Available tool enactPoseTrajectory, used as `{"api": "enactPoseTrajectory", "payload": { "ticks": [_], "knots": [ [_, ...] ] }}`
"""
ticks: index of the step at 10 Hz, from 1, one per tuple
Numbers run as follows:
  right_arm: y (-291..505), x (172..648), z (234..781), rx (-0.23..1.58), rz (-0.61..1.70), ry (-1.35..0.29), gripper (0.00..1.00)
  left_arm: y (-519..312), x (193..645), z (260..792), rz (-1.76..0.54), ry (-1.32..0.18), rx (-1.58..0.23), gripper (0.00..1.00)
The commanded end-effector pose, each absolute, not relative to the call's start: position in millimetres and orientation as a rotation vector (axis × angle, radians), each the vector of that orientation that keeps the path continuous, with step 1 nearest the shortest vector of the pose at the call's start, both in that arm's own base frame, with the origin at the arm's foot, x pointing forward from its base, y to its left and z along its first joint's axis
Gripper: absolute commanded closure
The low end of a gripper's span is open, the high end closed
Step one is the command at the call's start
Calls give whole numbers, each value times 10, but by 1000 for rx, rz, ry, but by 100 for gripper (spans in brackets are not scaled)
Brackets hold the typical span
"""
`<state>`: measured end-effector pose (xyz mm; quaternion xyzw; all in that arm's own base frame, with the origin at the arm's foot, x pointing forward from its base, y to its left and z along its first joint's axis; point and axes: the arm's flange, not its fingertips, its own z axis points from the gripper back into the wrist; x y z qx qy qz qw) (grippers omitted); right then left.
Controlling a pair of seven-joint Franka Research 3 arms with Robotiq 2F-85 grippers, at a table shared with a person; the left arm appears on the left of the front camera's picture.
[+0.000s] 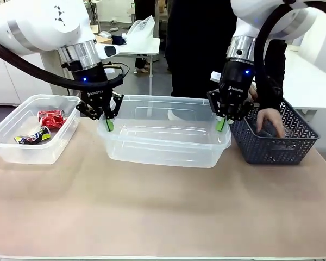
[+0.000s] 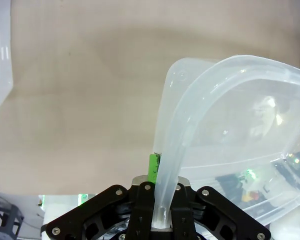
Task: Sort the waste into each basket.
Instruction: Offer the picked Organizing box to the human.
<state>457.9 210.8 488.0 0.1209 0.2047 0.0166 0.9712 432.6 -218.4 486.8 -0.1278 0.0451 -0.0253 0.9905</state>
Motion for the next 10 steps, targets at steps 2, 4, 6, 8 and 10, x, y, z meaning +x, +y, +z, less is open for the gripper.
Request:
{"api": "enactPoseTrajectory", "payload": {
  "ticks": [2,4,6,8,10],
  "knots": [
    [2116,4533,4918,242,39,411,94,-2146,4356,4884,-40,81,-262,97],
    [2116,4533,4918,242,39,411,94,-2146,4356,4884,-40,81,-262,97],
    [2116,4533,4918,242,39,411,94,-2146,4356,4884,-40,81,-262,97],
    [2116,4533,4918,242,39,411,94,-2146,4356,4884,-40,81,-262,97],
    [2116,4533,4918,242,39,411,94,-2146,4356,4884,-40,81,-262,97]
  ]
}}
